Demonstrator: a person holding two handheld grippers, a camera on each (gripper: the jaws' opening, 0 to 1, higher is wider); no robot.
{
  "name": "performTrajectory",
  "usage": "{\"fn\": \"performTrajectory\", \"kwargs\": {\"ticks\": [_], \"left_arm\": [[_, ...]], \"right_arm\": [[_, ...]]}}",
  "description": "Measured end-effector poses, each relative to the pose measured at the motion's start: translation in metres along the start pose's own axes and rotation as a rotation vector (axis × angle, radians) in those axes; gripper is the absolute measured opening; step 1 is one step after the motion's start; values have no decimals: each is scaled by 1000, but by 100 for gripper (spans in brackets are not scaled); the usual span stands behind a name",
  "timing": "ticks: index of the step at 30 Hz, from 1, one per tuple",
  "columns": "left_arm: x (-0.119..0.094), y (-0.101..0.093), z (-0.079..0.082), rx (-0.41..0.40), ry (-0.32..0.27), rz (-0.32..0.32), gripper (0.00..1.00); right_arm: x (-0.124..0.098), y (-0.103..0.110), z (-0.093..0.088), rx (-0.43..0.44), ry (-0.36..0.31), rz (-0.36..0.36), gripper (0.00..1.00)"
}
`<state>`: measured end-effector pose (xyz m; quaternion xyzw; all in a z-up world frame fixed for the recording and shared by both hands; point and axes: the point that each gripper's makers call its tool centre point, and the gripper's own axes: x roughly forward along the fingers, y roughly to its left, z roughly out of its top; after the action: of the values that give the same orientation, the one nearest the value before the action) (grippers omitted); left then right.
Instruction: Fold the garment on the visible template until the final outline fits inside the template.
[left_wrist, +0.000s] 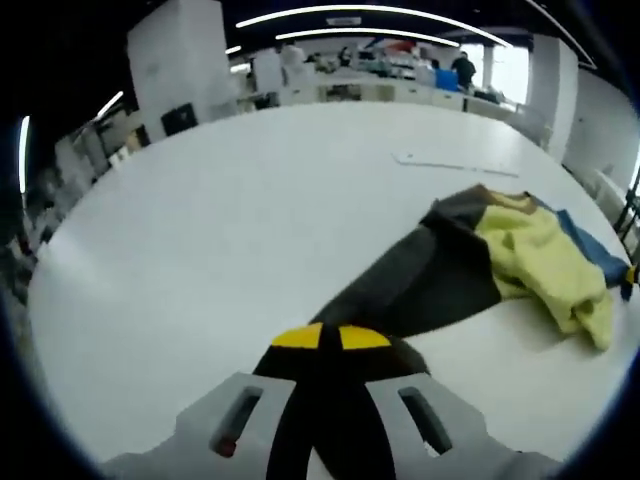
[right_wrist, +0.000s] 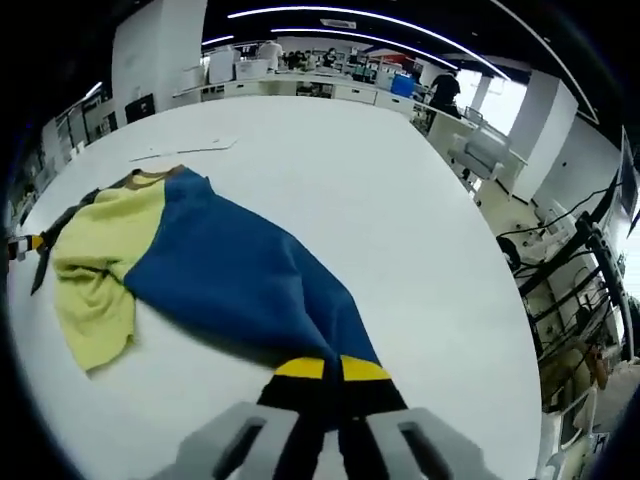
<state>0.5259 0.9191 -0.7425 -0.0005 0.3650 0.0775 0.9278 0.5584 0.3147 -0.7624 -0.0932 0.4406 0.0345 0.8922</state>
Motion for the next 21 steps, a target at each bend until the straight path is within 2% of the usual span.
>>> {"fn": "performTrajectory", "kwargs": {"ticks": [4, 12, 18, 21], "left_arm": [[-4, 2, -5, -1, 2, 3, 1], [-17, 3, -2, -24, -20, 1, 1], [-16, 13, -7, -24, 2, 24, 1], [-15, 13, -6, -20, -8, 20, 1]], "right_arm": [[2, -3, -2, 5, 7, 0, 0], [-6, 0, -4, 23, 12, 7, 0], [-7, -4, -7, 38, 19, 6, 0], [-6, -5, -8, 44, 20, 4, 0]]}}
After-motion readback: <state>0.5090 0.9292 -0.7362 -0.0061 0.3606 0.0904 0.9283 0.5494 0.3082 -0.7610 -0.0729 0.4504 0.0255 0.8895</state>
